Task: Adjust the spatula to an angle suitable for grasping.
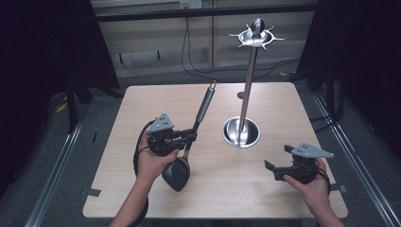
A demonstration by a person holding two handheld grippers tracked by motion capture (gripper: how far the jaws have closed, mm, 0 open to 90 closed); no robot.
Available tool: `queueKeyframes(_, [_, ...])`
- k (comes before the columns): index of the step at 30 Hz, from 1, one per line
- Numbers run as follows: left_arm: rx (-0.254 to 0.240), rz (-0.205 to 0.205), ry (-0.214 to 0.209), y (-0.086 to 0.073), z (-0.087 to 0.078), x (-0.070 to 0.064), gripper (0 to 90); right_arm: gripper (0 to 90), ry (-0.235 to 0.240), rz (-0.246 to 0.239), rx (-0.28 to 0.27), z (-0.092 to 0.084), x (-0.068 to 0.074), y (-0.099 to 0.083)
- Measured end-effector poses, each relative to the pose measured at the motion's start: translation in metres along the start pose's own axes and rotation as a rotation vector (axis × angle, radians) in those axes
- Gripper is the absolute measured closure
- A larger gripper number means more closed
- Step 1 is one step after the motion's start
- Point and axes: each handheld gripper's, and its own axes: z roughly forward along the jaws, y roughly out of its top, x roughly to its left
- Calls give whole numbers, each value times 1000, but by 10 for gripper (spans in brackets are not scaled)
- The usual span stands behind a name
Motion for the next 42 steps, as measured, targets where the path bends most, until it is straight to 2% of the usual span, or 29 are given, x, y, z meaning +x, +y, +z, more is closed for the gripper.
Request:
queueKeyframes(3, [-10,2,3,2,1,-3,754,71,43,10,-11,10,13,8])
queueKeyframes(4, [-7,9,3,3,2,-3,754,71,43,10,-11,10,13,8])
queueKeyframes(5, [-4,13,1,4,3,-5,754,94,61,30,-23,14,18,11])
queueKeyframes(8, [-10,9,7,4,5,-6,754,104,80,41,-22,18,22,15])
queueKeyframes(11, [-22,9,13,6,6,-8,754,166,123,18,-25,27,35,25])
queueKeyframes(14, [-22,18,16,7,7,-10,754,173,138,4,-30,32,42,30])
queueKeyframes(15, [-23,15,22,7,7,-11,754,223,151,2,-39,35,48,35])
queueKeyframes(16, [-25,17,21,7,7,-11,754,223,151,2,-39,35,48,35])
queueKeyframes(17, [-31,13,29,7,8,-12,754,224,175,-4,-41,40,56,39])
queueKeyframes(19, [-32,11,31,7,8,-13,754,226,183,-4,-42,42,60,41])
queueKeyframes(20, [-34,9,41,6,10,-14,754,238,198,2,-46,46,69,46])
queueKeyframes(22, [-35,14,37,6,10,-15,754,244,200,-1,-49,47,71,48])
queueKeyframes(24, [-36,15,44,8,12,-17,754,272,228,-1,-58,52,82,54])
queueKeyframes(28, [-23,19,39,10,15,-20,754,308,255,5,-51,59,91,58])
queueKeyframes(29, [-23,19,47,11,17,-23,754,332,272,8,-53,64,99,61])
queueKeyframes(31, [-22,25,46,12,18,-24,754,336,278,15,-52,66,101,62])
queueKeyframes(36, [-34,7,43,14,23,-30,754,414,309,50,-72,74,111,67])
queueKeyframes(42, [-51,-12,38,15,30,-36,754,500,317,102,-90,83,115,67])
